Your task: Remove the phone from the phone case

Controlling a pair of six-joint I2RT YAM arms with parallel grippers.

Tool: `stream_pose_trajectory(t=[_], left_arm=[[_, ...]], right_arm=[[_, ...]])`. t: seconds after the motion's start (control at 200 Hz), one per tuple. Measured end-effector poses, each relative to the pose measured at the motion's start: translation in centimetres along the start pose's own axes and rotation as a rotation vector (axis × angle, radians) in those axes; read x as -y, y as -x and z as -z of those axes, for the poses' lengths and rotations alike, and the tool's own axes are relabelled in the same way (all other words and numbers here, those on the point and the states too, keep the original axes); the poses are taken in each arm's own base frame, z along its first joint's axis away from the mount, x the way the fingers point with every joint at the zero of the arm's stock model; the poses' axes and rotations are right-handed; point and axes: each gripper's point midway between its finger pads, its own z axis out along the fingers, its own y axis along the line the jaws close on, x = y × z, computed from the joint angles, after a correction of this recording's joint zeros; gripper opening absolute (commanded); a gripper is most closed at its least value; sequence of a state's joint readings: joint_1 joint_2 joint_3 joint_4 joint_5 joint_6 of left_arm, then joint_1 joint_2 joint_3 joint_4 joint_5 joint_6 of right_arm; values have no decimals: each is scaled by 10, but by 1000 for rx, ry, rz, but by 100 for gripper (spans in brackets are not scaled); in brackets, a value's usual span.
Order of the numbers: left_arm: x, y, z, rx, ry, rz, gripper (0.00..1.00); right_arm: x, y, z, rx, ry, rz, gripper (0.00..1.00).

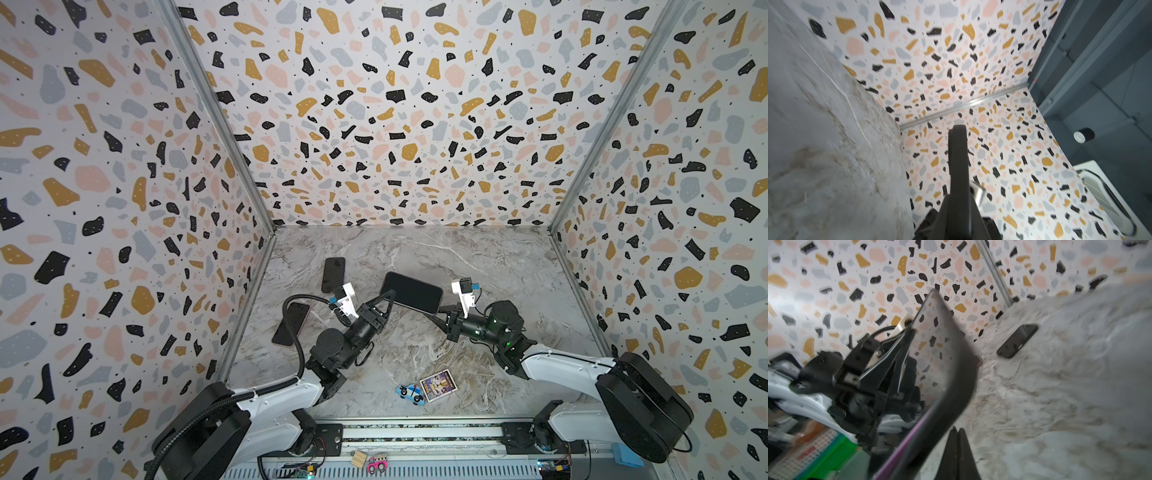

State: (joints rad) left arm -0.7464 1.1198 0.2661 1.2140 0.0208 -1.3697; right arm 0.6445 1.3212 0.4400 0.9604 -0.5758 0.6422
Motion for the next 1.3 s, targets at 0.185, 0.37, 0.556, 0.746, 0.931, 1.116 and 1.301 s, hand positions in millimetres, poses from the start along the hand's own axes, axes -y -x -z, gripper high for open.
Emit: stream_pose_trajectory(t=[0.185, 0.37, 0.556, 0.746, 0.931, 1.116, 1.301], left_arm=[[10, -18, 1, -82, -40, 27, 0], [16, -9, 9, -64, -44, 16, 0], [18, 16, 11, -38, -16, -50, 0], [27, 32, -8, -139, 72, -227, 0], [60, 29, -20, -334, 105, -505, 0], [63, 12, -10, -523, 121, -690, 0], [42, -7, 6, -669, 135, -722, 0]], right_arm=[[5, 2, -1, 14, -28, -1, 0], [-3, 10, 17, 59, -33, 15, 11], [-6, 15, 47, 91, -50, 33, 29], [-6, 21, 72, 96, -69, 65, 59], [-22, 21, 79, 22, -43, 134, 75], [-54, 31, 87, -8, 28, 244, 82], [-61, 27, 84, -68, 70, 265, 82]])
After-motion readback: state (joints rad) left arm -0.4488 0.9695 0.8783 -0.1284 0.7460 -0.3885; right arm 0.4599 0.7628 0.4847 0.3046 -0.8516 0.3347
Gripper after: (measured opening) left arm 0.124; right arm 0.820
